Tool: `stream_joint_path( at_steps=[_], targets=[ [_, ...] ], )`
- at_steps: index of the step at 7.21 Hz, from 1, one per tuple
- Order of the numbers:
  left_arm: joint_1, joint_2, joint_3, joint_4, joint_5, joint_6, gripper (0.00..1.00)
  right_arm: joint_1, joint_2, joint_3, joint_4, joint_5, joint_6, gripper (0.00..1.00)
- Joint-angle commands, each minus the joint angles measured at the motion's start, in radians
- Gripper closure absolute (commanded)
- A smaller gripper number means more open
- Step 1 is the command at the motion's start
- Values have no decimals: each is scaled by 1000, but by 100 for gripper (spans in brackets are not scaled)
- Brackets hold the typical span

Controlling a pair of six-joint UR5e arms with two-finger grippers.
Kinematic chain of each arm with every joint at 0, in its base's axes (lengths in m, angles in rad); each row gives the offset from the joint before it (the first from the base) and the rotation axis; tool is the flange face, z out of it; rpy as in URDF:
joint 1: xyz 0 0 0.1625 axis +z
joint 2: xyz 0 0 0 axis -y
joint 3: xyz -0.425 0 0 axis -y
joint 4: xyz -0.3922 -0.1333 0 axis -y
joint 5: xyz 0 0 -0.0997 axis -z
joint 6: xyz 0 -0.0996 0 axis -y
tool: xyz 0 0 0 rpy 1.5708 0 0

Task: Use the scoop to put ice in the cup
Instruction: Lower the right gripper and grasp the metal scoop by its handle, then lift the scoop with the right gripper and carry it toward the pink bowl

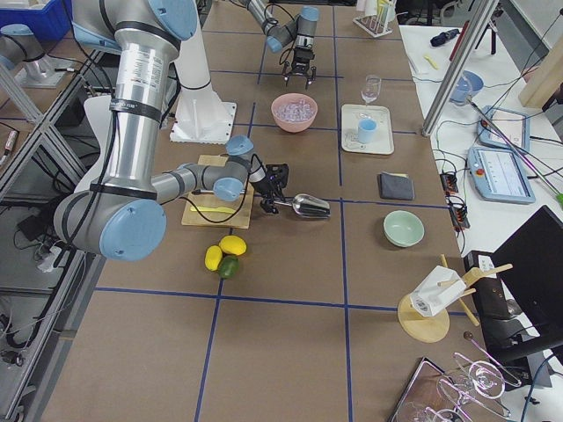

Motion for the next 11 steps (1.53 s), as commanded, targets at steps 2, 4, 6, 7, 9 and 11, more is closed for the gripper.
stream_joint_path(
  at_steps=[2,4,6,7,9,11],
  targets=[
    [-1,0,-6,1,0,0,0,2,-3,6,3,-24,-1,100],
    [-1,0,-12,1,0,0,0,7,-22,17,6,-27,-19,100],
    [-1,2,-17,0,0,0,0,13,-43,125,9,-49,-139,100],
    [-2,5,-18,0,0,0,0,17,-40,167,7,-39,-161,100],
    [-2,8,-27,0,-5,0,0,33,-7,199,3,-1,-181,100],
    [-2,9,-30,0,-5,0,0,34,151,188,-86,60,-369,100]
  ],
)
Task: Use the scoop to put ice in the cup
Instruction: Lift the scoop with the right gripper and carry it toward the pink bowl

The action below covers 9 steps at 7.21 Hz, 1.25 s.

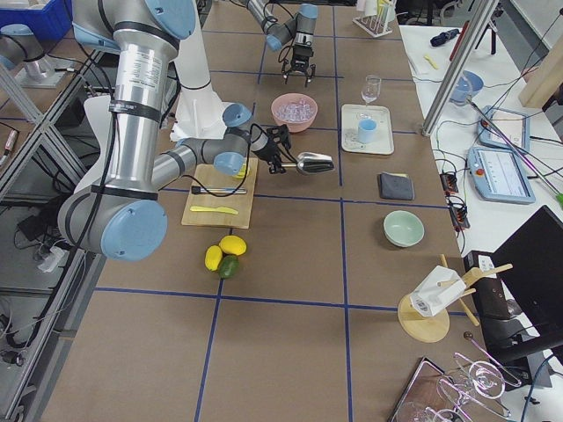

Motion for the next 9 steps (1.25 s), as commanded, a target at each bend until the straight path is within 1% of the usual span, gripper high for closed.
stream_joint_path(
  at_steps=[1,2,3,4,5,6,7,9],
  targets=[
    [0,1,-1,0,2,0,0,-2,129,1,-99,29,-141,100],
    [0,3,-1,0,2,0,0,1,205,2,-178,95,-191,100],
    [0,3,-1,0,2,0,0,48,332,5,-326,165,-290,100],
    [0,4,2,0,4,0,0,85,424,11,-469,239,-411,100],
    [0,5,2,0,4,0,0,67,457,18,-534,241,-431,100],
    [0,5,3,0,4,0,0,61,495,19,-533,240,-436,100],
    [1,3,3,0,2,0,0,67,514,18,-541,271,-437,100],
    [1,5,5,0,2,2,0,85,519,37,-576,275,-434,100]
  ],
)
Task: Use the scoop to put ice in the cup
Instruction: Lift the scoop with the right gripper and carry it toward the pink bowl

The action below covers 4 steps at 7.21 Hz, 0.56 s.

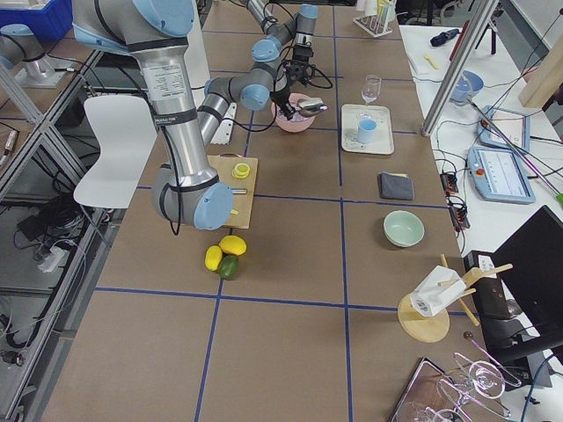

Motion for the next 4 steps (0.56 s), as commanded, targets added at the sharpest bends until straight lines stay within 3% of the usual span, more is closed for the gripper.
stream_joint_path(
  at_steps=[1,3,4],
  targets=[
    [-1,0,1,0,0,1,0,9,11,27,-44,15,20,100],
    [0,0,5,0,0,1,0,-1,19,35,-134,44,43,100],
    [-1,2,4,0,1,-1,0,-9,106,35,-300,49,-46,100]
  ],
)
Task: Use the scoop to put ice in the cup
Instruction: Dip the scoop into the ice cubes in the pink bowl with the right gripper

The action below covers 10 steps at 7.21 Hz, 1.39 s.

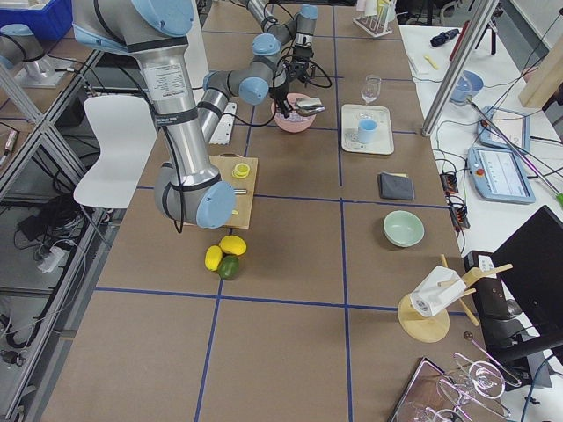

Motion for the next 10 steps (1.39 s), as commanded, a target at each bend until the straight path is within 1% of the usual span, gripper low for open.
stream_joint_path(
  at_steps=[1,2,3,4,5,7,8,9,10],
  targets=[
    [-1,1,1,0,1,0,0,-9,182,0,-373,6,-205,100],
    [-1,1,1,0,1,0,0,-10,266,-5,-519,5,-285,100],
    [-1,1,1,0,1,2,0,-11,273,-11,-542,5,-339,100],
    [1,1,3,0,1,2,0,-13,290,-37,-545,6,-375,100],
    [1,1,3,0,1,2,0,-14,342,-72,-602,6,-443,100],
    [2,0,4,0,1,2,0,-14,480,-175,-796,6,-569,100],
    [2,0,6,0,3,2,0,-14,532,-213,-883,6,-623,100],
    [2,1,9,-2,3,3,0,-14,595,-268,-965,6,-666,100],
    [4,3,14,-2,1,3,0,-14,643,-325,-1011,6,-701,100]
  ],
)
